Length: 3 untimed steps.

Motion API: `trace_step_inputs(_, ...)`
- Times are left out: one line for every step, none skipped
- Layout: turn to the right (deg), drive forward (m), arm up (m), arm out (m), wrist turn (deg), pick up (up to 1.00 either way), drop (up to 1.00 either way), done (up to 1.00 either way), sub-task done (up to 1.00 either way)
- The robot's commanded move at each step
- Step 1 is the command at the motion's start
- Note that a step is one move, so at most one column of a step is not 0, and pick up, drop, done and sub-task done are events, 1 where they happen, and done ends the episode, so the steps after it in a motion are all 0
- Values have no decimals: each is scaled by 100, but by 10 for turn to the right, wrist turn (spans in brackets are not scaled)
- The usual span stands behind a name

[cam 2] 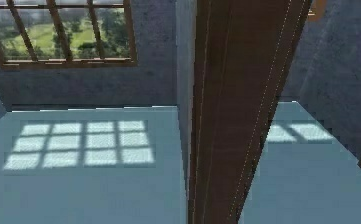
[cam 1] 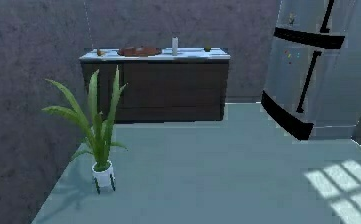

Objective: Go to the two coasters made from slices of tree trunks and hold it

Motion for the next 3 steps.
trace_step_inputs(0,100,0,0,0,0,0,0,0)
trace_step_inputs(0,100,0,0,0,0,0,0,0)
trace_step_inputs(-450,0,0,0,0,0,0,0,0)
